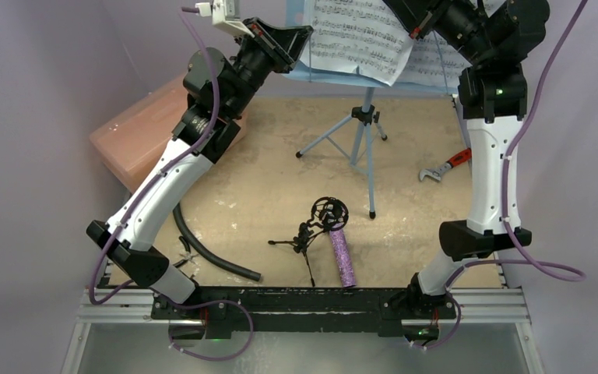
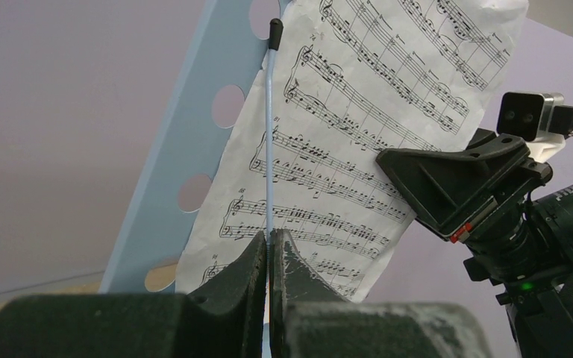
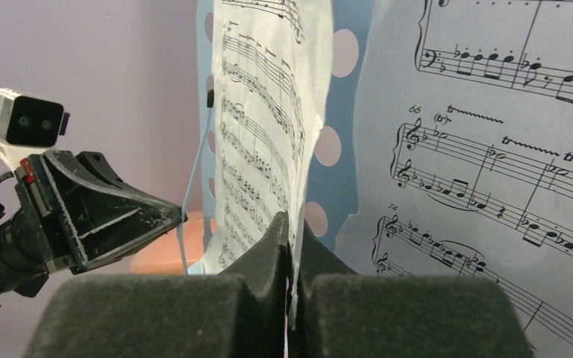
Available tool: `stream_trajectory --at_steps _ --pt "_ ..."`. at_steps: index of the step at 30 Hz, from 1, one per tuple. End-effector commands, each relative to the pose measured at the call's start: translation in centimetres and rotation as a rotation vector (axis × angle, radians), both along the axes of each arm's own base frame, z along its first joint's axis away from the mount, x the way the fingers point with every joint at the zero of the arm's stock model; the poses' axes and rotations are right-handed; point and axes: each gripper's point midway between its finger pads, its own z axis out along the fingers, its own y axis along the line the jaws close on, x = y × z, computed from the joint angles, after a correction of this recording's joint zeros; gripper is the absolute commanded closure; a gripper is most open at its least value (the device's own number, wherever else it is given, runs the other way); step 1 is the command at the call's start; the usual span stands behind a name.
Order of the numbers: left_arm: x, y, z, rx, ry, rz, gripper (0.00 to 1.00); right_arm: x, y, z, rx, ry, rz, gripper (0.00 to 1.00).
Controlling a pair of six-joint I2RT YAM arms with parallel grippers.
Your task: Set up the instrument practice props
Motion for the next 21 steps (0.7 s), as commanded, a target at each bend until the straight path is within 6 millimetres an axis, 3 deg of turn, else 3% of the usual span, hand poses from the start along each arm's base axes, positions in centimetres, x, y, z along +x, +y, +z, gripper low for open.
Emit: stream_trajectory --at_steps 1,14,21 --pt "-3.7 2.7 5.5 -0.096 -0.18 0.01 1.0 -1.3 -0.4 2.3 0.021 -0.076 -0.016 1.0" --pt "-4.7 1.8 5.2 -0.068 -0.243 -0.047 1.0 -1.2 0.1 2.3 0.016 -0.086 0.008 1.0" --pt "-4.7 1.6 5.0 -0.061 -0.241 -0.054 1.0 -1.7 2.5 2.1 0.006 -0.109 0.071 1.0"
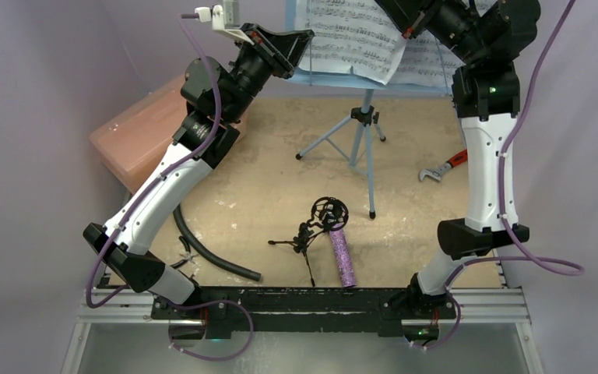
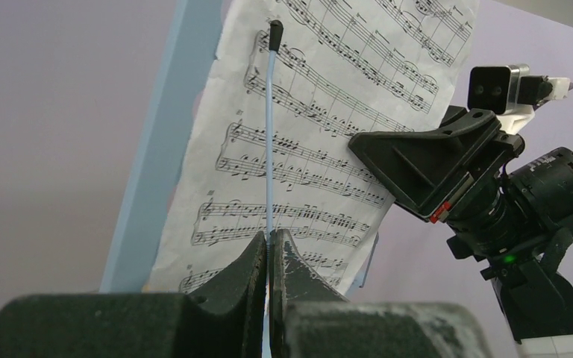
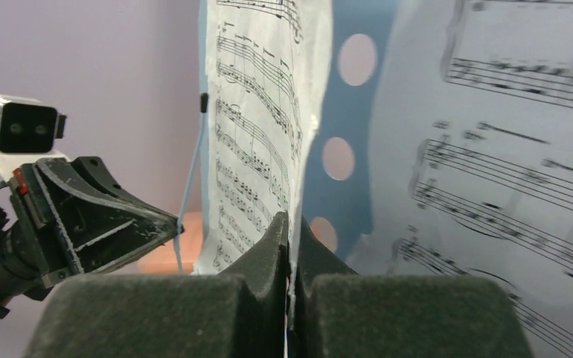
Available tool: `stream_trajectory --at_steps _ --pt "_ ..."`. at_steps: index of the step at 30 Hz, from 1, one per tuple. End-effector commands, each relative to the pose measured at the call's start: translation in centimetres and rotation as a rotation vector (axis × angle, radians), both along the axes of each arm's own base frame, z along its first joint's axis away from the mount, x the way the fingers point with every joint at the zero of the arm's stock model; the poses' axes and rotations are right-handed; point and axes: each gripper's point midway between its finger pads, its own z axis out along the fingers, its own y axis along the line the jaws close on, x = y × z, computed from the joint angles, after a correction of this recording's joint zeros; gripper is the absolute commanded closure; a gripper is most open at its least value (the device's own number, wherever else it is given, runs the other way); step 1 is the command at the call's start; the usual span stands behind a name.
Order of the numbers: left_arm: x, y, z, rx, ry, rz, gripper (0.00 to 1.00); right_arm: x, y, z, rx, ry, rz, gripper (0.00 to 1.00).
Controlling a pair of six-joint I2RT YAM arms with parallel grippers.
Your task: Set up the instrument practice props
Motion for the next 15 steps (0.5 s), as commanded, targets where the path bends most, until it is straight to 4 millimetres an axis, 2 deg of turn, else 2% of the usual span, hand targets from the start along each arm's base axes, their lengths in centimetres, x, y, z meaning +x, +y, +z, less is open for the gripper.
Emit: stream_trajectory --at_steps 1,7,15 --pt "-3.4 1.7 5.0 -0.079 -0.152 -0.026 1.0 -2.0 1.9 2.2 0.007 -0.105 0.052 1.0" --pt "-3.3 1.4 4.7 -0.078 -0.145 -0.038 1.0 -2.0 3.5 2.0 0.005 -0.106 0.08 1.0" --pt "-3.0 1.0 4.4 -0.079 -0.129 -0.05 1.0 -1.6 4.0 1.6 0.008 -0.093 0.084 1.0"
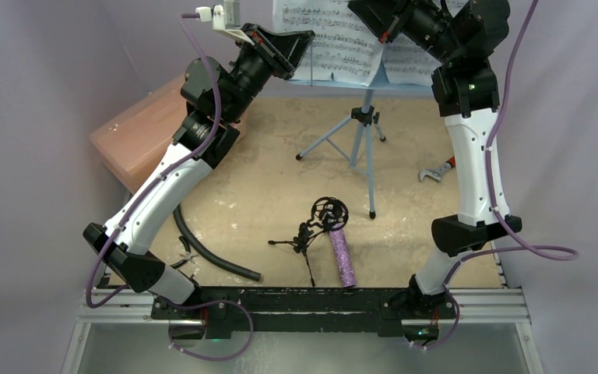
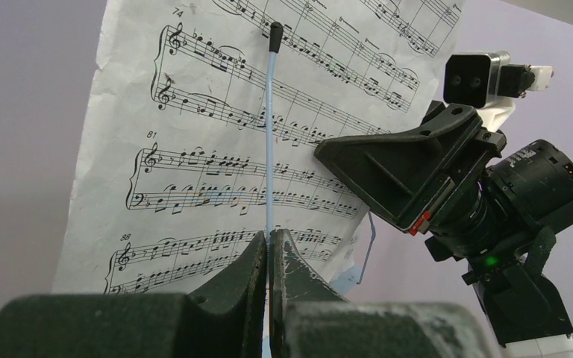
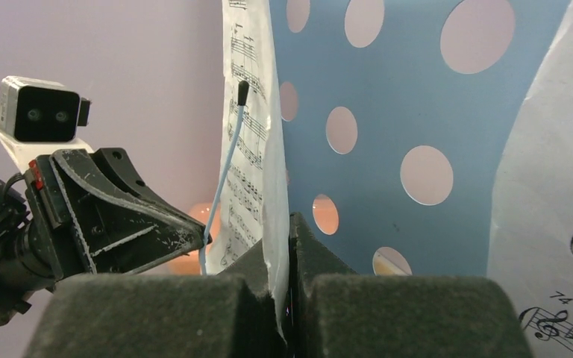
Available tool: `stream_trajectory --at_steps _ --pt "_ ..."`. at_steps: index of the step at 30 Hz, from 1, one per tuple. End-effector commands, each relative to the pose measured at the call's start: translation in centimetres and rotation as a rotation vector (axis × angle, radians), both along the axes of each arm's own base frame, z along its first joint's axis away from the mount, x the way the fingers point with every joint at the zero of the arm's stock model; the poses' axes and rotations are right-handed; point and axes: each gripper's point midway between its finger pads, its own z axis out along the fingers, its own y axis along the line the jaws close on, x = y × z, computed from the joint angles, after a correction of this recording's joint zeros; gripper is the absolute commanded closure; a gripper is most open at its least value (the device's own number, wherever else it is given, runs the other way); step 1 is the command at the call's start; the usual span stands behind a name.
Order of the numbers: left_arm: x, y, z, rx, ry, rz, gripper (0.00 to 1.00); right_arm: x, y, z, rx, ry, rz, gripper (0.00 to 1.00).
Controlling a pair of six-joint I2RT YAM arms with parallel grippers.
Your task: Set up the instrument practice props
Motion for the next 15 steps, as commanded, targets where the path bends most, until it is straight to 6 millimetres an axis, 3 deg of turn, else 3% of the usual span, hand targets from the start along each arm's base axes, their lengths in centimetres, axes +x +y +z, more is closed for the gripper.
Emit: stream_trajectory --at_steps 1,7,13,15 --pt "-2.86 1.2 4.41 -0.086 -0.123 -0.037 1.0 -1.22 -0.38 2.47 0.019 -0.1 -0.018 1.0" --pt "-2.44 1.19 3.98 -0.088 -0.095 -0.028 0.99 -1.11 -0.29 2.11 0.019 -0.088 -0.014 1.0" --pt "-2.32 1.41 3.9 -0.09 -0.085 -0.016 0.84 -1.24 -0.27 2.08 0.022 -0.08 -0.01 1.0" --pt "-2.24 1.41 3.81 -0.091 -0.081 -0.016 0.8 -1.48 -0.53 2.32 0.026 -0.084 -0.024 0.94"
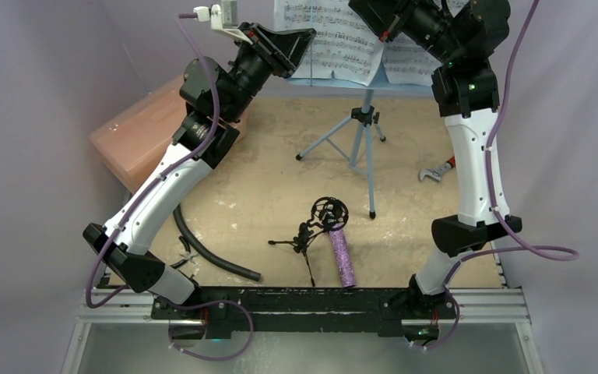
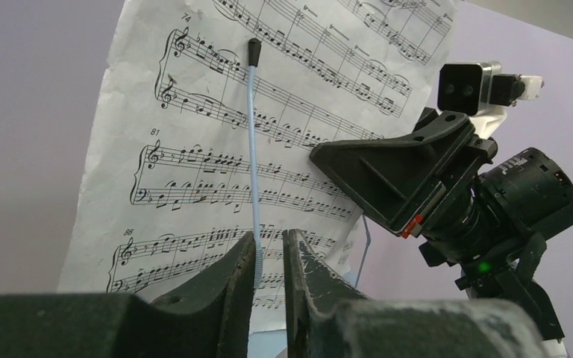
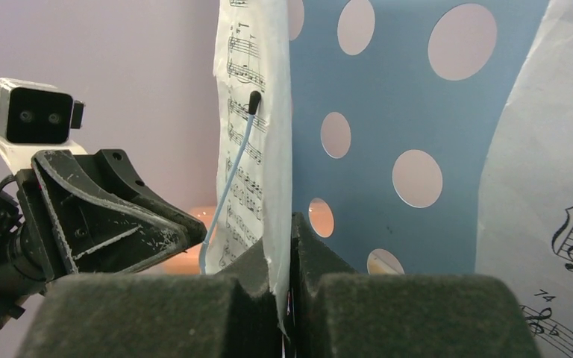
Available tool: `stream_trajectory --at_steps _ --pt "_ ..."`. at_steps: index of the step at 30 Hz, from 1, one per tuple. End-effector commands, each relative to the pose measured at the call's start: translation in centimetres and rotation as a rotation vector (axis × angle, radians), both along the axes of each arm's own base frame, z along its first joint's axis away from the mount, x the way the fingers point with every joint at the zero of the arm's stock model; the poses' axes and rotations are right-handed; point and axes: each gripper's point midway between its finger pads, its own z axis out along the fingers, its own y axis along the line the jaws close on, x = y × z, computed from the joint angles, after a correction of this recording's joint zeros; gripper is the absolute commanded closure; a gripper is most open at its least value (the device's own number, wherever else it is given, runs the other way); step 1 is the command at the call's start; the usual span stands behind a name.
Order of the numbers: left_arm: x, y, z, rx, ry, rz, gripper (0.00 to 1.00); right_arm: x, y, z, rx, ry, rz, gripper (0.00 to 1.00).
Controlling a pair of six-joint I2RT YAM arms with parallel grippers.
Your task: Set up the instrument practice props
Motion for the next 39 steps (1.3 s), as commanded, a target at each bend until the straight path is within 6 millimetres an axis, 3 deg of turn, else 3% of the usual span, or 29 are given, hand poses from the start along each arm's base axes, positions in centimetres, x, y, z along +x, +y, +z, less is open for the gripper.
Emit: stream_trajectory --at_steps 1,6,13,15,20,22,30,39 --pt "-2.2 1.3 3.5 -0.075 -0.08 -0.014 0.79 -1.7 -0.7 2.3 0.024 -0.078 -0.025 0.88" --pt "-1.7 1.4 2.9 -0.081 -0.055 -0.003 0.78 -2.2 -1.9 3.1 0.045 -0.093 -0.1 0.75" --pt "-1.5 1.3 2.4 -0.083 -0.038 0.0 0.78 -2.7 -3.6 3.5 0.059 -0.102 -0.203 0.7" --pt "-1.5 1.3 2.3 -0.085 -0.032 -0.001 0.78 -2.6 -3.9 3.6 0.069 -0.109 -0.222 0.73" --pt "-1.0 1.2 1.5 -0.079 -0.01 0.005 0.81 -2.1 -3.5 3.8 0.074 -0.104 -0.205 0.96" --pt "-0.9 1.1 1.3 -0.079 -0.002 0.007 0.83 -2.0 -3.3 4.1 0.077 -0.111 -0.191 1.0" --pt "-0.7 0.9 1.1 -0.077 0.004 -0.001 0.86 -2.0 -1.7 4.5 0.079 -0.133 -0.086 1.0" --pt "-0.8 1.2 1.2 -0.073 0.0 0.014 0.86 -2.3 -2.5 5.1 0.098 -0.142 -0.13 1.0"
